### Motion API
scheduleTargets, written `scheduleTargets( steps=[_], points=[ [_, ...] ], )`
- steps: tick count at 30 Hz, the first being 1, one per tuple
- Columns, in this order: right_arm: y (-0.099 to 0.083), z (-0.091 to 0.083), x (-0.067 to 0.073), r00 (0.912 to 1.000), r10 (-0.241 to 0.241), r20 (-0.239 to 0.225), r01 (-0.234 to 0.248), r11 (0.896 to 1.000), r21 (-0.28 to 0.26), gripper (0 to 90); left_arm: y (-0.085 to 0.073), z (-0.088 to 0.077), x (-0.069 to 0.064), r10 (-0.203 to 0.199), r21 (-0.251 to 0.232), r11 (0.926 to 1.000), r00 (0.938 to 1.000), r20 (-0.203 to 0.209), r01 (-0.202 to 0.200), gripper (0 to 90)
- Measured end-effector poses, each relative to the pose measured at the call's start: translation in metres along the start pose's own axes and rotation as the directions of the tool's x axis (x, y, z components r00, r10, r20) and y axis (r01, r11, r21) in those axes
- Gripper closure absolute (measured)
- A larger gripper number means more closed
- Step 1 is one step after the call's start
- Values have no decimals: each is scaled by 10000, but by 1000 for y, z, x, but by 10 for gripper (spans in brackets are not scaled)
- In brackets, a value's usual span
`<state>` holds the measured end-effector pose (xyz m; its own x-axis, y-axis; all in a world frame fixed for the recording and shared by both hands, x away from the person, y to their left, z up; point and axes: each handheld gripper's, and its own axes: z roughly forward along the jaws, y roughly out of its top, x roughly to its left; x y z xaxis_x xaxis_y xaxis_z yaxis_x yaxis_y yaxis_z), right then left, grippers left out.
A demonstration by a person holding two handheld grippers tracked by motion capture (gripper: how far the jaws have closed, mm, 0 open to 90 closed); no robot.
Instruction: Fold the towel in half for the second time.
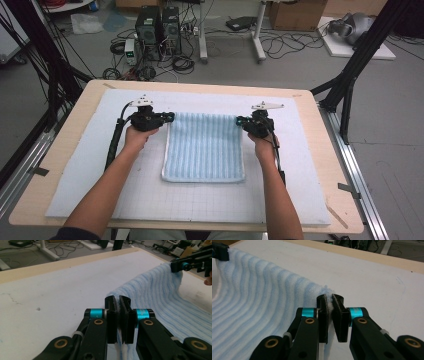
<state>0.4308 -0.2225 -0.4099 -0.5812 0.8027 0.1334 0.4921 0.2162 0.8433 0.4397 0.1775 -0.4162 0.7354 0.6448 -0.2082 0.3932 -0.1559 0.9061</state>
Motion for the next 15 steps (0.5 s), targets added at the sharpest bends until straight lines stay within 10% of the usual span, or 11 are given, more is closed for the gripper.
scheduleTargets(
  steps=[15],
  points=[
    [-23,-43,21,9974,-97,-716,63,9989,-473,830,-10,-34,-33,529,-468,9977,9961,706,-497,848]
  ],
)
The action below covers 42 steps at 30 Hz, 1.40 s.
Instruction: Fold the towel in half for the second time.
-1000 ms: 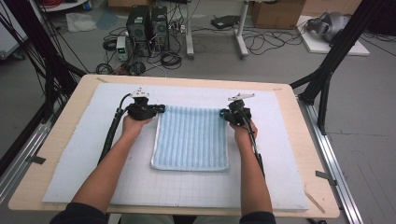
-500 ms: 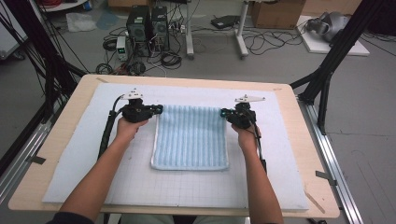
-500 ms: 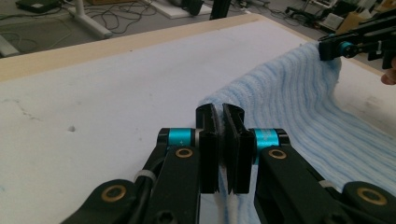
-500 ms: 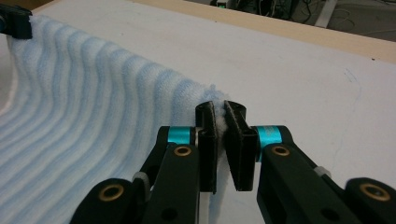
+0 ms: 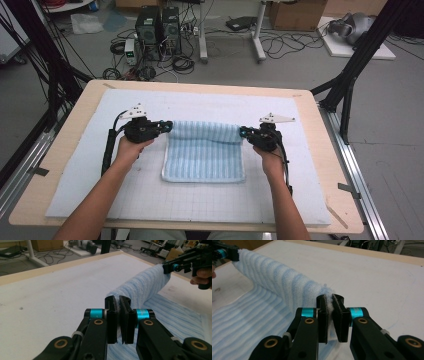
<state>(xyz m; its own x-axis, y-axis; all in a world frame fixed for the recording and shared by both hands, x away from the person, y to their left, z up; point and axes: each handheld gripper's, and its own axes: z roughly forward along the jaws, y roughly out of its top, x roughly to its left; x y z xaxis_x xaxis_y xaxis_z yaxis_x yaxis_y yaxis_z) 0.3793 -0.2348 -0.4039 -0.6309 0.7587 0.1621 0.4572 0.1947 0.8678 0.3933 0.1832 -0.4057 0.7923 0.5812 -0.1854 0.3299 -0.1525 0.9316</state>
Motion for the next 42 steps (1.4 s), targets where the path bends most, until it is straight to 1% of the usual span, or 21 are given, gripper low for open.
scheduleTargets(
  steps=[1,3,6,7,11,13,17,19,21,23,28,32,35,39,42],
  points=[
    [-1,-2,2,9999,-166,46,167,9998,-94,830,-1,-3,-2,25,76,10000,10000,39,-25,848],
    [-3,-7,7,9998,-203,-74,201,9996,-176,830,-5,-7,-7,143,-16,9999,9998,98,-143,848],
    [-10,-13,13,9995,-221,-204,218,9996,-181,830,-11,-14,-13,176,97,9998,9994,297,-179,847],
    [-12,-15,14,9994,-239,-241,234,9995,-214,830,-12,-16,-16,175,36,9998,9993,325,-176,847],
    [-19,-23,22,9983,-440,-377,431,9987,-261,830,-19,-25,-24,293,6,9996,9983,504,-293,846],
    [-23,-26,26,9978,-494,-442,484,9986,-233,830,-23,-27,-28,280,27,9996,9980,566,-282,846],
    [-33,-31,31,9971,-531,-551,526,9986,-95,829,-34,-30,-36,369,305,9988,9967,717,-392,845],
    [-40,-33,34,9968,-522,-607,524,9986,14,829,-37,-32,-38,435,437,9979,9960,774,-469,844],
    [-44,-34,36,9959,-662,-620,672,9976,150,829,-40,-34,-42,455,513,9974,9953,858,-500,844],
    [-49,-37,39,9954,-668,-681,683,9975,193,829,-43,-35,-45,431,522,9975,9945,958,-482,844],
    [-52,-45,42,9945,-700,-781,706,9975,40,828,-47,-40,-51,497,547,9969,9915,1198,-566,843],
    [-56,-47,45,9936,-753,-843,769,9969,162,828,-51,-42,-53,448,624,9966,9907,1284,-532,842],
    [-59,-50,46,9927,-786,-917,809,9965,216,824,-55,-44,-56,422,762,9956,9883,1466,-538,839],
    [-62,-53,48,9918,-854,-954,888,9955,321,824,-60,-45,-58,410,990,9935,9869,1559,-570,839],
    [-65,-53,49,9909,-923,-985,971,9943,449,823,-61,-44,-59,359,1031,9933,9866,1594,-528,839]
  ],
)
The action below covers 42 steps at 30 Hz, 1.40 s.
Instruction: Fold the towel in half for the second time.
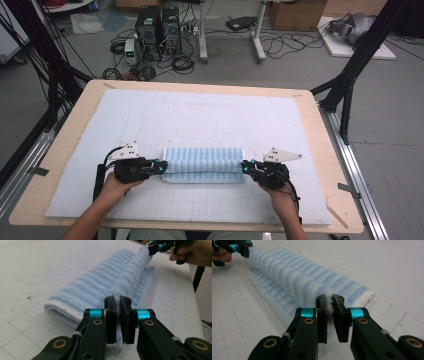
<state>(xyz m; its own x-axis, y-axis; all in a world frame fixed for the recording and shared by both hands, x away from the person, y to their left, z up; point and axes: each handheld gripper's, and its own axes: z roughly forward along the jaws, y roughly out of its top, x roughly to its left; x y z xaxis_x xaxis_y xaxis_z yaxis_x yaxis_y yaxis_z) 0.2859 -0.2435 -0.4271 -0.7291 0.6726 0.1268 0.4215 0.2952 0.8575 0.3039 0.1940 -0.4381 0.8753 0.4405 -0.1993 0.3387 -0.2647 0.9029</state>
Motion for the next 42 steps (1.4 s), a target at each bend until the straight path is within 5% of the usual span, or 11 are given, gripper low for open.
scheduleTargets(
  steps=[4,8,12,14,16,19,24,27,30,33,42],
  points=[
    [-1,-2,1,10000,-41,-49,41,9999,97,801,2,-1,1,-108,-101,9999,9999,54,109,824],
    [0,-5,0,9995,195,-233,-197,9998,-65,663,6,-5,5,-884,-650,9942,9952,-413,856,534],
    [4,-8,1,9985,332,-433,-359,9974,-623,617,12,-8,5,-1040,-1201,9884,9908,-867,932,491],
    [6,-6,3,9987,284,-435,-309,9979,-577,617,12,-4,4,-1039,-1080,9898,9891,-1043,926,491],
    [6,0,5,9995,76,-296,-85,9995,-318,613,12,4,3,-859,-518,9956,9838,-1576,786,491],
    [6,9,6,10000,-36,45,36,10000,62,584,10,14,7,-677,94,9973,9652,-2527,724,483],
    [8,11,-1,9974,259,674,-256,9997,-50,538,9,11,15,-1034,-4,9941,9482,-3003,1083,476],
    [6,17,-9,9925,575,1080,-609,9978,279,492,5,16,22,-1525,400,9843,9416,-3001,1722,477],
    [4,27,-13,9895,831,1181,-947,9909,961,575,3,25,22,-1471,1036,9776,9470,-2856,1831,574],
    [3,31,-11,9943,678,819,-778,9891,1253,816,6,27,18,-921,1083,9861,9563,-2774,1264,830],
    [9,35,-11,9888,411,1438,-532,9952,819,846,10,29,26,-950,628,9905,9386,-3316,1224,866]
  ],
)
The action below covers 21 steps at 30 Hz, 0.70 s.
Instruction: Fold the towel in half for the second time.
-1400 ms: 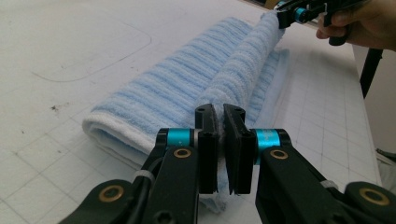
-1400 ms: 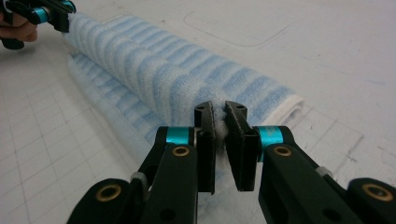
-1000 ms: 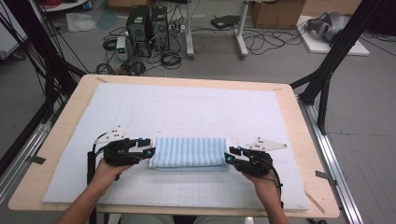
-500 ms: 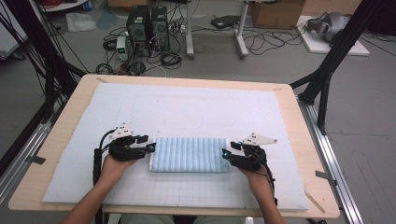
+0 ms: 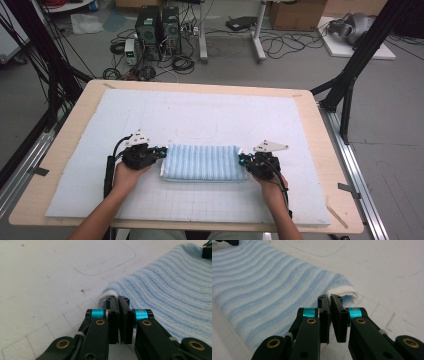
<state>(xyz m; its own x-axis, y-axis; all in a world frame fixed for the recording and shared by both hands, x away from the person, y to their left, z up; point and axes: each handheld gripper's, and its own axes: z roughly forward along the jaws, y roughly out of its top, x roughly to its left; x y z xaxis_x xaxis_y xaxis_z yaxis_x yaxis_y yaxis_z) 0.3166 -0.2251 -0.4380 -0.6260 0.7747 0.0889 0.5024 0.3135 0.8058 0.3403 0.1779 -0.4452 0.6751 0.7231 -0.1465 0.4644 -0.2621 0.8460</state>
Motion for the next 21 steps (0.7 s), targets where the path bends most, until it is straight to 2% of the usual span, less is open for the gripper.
scheduleTargets(
  steps=[2,3,5,8,10,11,13,14,16,17,18,20,21],
  points=[
    [-1,3,0,10000,93,10,-93,9998,198,787,-1,1,0,-1,71,10000,9999,-104,1,832],
    [-1,3,0,10000,97,-2,-97,9994,332,727,-1,0,1,-60,63,10000,9998,-173,62,738],
    [-2,1,1,9995,236,225,-241,9995,192,620,0,-5,2,-310,-292,9991,9993,-188,304,576],
    [1,-9,0,9977,558,394,-533,9966,-621,514,2,-12,1,-286,-908,9954,9994,215,305,517],
    [3,-13,2,9985,502,198,-477,9928,-1102,505,2,-14,-2,-102,-1191,9927,9969,782,195,517],
    [4,-13,4,9994,279,189,-254,9925,-1195,496,1,-14,-4,57,-1177,9930,9947,1025,64,524],
    [4,-11,6,9994,165,-289,-195,9943,-1052,498,-1,-10,-9,271,-970,9952,9906,1338,-141,534],
    [3,-7,8,9975,5,-714,-65,9965,-830,502,-2,-7,-10,320,-835,9963,9882,1497,-196,539],
    [2,-1,12,9922,-228,-1227,187,9992,-342,506,-4,-1,-14,538,-300,9983,9830,1758,-492,542],
    [1,3,16,9884,-418,-1459,423,9991,0,506,-5,2,-16,671,20,9976,9823,1751,-685,542],
    [0,6,18,9866,-687,-1477,730,9970,239,503,-6,4,-17,733,223,9967,9828,1697,-782,543],
    [-2,9,21,9849,-917,-1468,1024,9924,676,475,-6,5,-19,883,384,9947,9829,1618,-957,548],
    [-4,9,21,9829,-1134,-1449,1244,9898,689,463,-6,5,-19,920,479,9937,9821,1646,-1012,550]
  ],
)
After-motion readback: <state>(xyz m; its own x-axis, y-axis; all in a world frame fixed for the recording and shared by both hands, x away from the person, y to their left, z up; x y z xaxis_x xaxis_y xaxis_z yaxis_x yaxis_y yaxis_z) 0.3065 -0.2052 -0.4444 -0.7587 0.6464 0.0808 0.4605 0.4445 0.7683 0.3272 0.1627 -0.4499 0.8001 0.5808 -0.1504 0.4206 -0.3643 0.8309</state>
